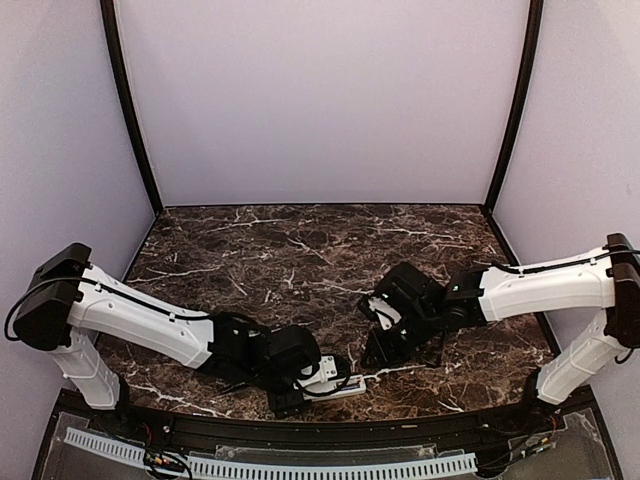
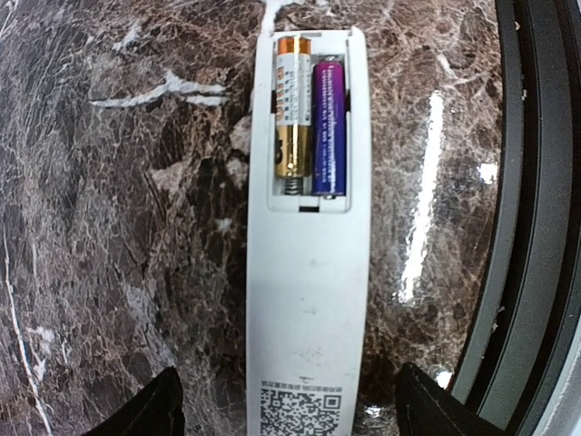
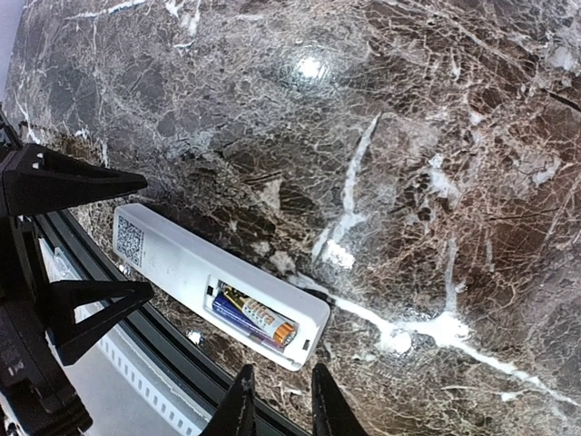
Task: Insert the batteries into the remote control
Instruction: Hold the remote control without the battery cover at the center of the board.
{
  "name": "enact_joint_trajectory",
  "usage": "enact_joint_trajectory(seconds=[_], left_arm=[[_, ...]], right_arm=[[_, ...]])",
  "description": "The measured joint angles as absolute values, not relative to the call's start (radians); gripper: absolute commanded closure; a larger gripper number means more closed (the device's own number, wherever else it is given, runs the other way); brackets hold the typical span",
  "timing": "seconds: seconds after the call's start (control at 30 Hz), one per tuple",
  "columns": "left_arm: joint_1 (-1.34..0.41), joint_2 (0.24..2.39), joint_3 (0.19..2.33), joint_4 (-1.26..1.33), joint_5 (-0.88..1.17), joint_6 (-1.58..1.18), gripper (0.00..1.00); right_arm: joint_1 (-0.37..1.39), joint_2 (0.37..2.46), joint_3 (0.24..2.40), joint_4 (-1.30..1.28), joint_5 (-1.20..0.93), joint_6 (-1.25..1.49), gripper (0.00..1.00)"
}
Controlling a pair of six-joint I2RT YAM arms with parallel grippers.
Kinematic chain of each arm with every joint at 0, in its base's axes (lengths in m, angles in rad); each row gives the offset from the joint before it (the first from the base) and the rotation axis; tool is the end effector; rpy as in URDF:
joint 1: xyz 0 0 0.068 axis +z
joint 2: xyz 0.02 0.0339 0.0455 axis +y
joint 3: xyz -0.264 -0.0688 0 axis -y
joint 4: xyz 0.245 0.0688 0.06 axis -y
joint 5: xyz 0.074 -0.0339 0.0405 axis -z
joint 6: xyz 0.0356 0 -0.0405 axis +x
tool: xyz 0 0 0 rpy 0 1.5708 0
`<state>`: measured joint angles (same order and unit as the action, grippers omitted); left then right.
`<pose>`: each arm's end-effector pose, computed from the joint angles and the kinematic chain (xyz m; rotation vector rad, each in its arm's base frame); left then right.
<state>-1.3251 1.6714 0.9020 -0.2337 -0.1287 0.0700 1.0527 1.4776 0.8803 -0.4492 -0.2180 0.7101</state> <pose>0.0830 -0.3122 0.1567 1.6274 2.0176 -0.3087 0.1350 0.2525 0.1940 -0.5717 2.8106 0.7931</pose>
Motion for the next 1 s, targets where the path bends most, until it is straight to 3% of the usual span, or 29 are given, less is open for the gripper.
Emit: enact_joint_trajectory(seconds=[0.4,0.6,0.8,1.0], left_arm=[[-1.304,1.733,0.993,-0.411,-0.063,0.093,0.23],[-1.298,1.733,0.993,-0.423,-0.041,0.085,0.45],[-1.298,1.733,0.994,-0.435,-0.025,0.083,0.55],[-1.298,1.733,0.994,-0.442,-0.010,0.077,0.57]], right_arm=[[1.053,1.479,0.879,-0.448,-0.221,0.711,0.81],[1.053,1.491,0.878,-0.420,-0.236,0.715,0.83],[1.057,1.534,0.864,-0.361,-0.271,0.734,0.85],[1.064,1.570,0.863,-0.359,-0.277,0.746,0.87]])
